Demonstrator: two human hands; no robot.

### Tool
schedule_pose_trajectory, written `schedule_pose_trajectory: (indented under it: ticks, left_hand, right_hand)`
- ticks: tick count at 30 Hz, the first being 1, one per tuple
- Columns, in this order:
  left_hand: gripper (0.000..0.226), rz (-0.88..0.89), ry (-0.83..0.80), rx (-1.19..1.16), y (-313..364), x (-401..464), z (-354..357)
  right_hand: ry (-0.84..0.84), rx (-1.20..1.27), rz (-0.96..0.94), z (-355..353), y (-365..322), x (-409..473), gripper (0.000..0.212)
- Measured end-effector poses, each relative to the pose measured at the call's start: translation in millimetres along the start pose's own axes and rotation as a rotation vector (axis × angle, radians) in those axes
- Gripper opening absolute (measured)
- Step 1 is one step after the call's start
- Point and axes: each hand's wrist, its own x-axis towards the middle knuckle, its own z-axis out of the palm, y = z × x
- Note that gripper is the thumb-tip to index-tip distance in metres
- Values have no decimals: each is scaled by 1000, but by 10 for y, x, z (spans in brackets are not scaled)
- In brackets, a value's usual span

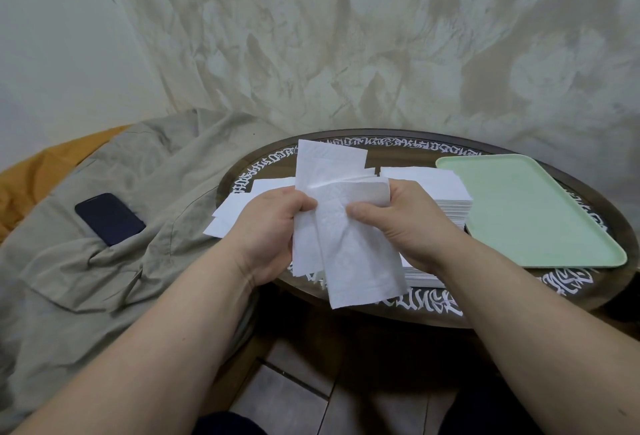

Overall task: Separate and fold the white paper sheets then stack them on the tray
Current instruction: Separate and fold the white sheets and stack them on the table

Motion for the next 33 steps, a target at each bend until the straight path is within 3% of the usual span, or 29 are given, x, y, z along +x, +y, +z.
schedule_pose_trajectory:
  ticks: [9, 12, 16, 20, 28, 31, 33]
  left_hand:
    - [23, 29, -110, 36, -8, -51, 33]
    - [25, 47, -99, 30, -8, -52, 45]
    - [27, 45, -105, -33, -12, -61, 14]
    - [27, 21, -114, -94, -27, -66, -31]
    - [28, -2, -104, -123, -25, -54, -56]
    - [28, -13, -87, -175, -29, -47, -48]
    - [30, -20, -73, -223, -36, -43, -27]
  right_hand:
    - [-1, 7, 3, 21, -13, -7, 14]
    - [91, -163, -88, 16, -2, -6, 14]
    - [207, -275, -220, -26, -7, -19, 31]
    - [194, -252, -237, -50, 4, -31, 38]
    - [59, -43, -143, -54, 58, -30, 19]
    - [99, -34, -141, -37, 76, -22, 6]
    - [172, -29, -125, -47, 103, 16, 13]
